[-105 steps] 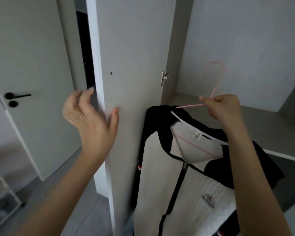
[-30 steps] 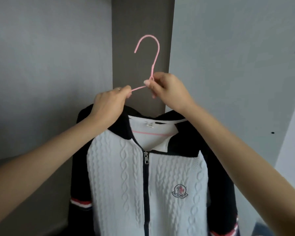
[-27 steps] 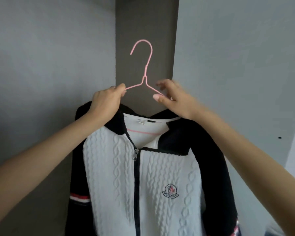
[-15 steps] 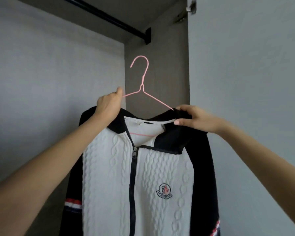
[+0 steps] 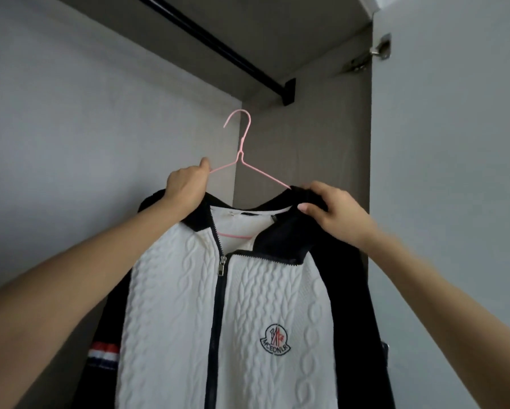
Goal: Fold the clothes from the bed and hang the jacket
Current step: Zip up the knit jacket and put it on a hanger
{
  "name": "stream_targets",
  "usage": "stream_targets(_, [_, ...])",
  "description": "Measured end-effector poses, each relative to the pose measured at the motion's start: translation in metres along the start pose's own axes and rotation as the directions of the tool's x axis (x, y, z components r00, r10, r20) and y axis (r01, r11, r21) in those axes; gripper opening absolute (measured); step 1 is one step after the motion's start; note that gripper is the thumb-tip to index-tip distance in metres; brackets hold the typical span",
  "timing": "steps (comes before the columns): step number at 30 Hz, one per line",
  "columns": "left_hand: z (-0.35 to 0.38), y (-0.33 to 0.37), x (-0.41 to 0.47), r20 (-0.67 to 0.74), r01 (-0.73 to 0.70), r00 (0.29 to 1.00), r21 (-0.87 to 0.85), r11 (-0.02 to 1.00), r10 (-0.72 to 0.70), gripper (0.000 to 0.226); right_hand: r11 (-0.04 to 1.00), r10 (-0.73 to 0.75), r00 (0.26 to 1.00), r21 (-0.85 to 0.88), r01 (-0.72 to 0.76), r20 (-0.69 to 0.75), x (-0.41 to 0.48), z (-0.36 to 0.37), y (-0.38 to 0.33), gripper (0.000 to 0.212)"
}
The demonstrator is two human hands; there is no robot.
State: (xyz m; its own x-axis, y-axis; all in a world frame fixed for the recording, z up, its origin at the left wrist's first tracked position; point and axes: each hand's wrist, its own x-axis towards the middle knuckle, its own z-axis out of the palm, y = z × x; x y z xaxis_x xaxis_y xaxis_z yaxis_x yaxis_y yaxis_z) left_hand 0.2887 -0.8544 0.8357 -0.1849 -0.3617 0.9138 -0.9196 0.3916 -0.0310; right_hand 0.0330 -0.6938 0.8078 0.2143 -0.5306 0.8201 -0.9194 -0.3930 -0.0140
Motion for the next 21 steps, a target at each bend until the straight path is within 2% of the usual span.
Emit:
stream_targets(4, [0.009,-0.007,0.027,0.018,0.079,0.997,-0.05,0.996,-0.078,0.015,0.978,0.059,0.962,-0.18,-0.11,-0.265,0.038,0.007,-0.012,0.033])
stream_targets(7, [0.0,0.0,0.053,-0.003,0.113,0.993,-0.213,0.97,-0.116,0.038,0.954,0.097,0.922,-0.23,-0.194,-0.376,0.073,-0.003,-0.004,0.035])
stream_targets(9, [-0.01,0.008,0.066,-0.03,0.038,0.998,-0.226,0.973,-0.046,0.039,0.938,0.11,0.883,-0.245,-0.244,-0.457,0.091,-0.016,0.002,0.035])
stream_targets(12, [-0.021,0.018,0.081,-0.04,-0.153,0.988,-0.128,0.98,0.149,0.033,0.934,0.138,0.809,-0.196,-0.298,-0.572,0.118,-0.036,0.008,0.031])
stream_targets(16, [-0.022,0.027,0.096,-0.052,-0.233,0.972,-0.138,0.963,0.227,0.041,0.927,0.213,0.733,-0.102,-0.36,-0.645,0.157,-0.05,0.01,0.027])
stream_targets(21, [-0.016,0.034,0.102,-0.045,-0.25,0.968,-0.126,0.96,0.246,0.044,0.903,0.344,0.725,-0.003,-0.431,-0.597,0.209,-0.035,0.008,0.029])
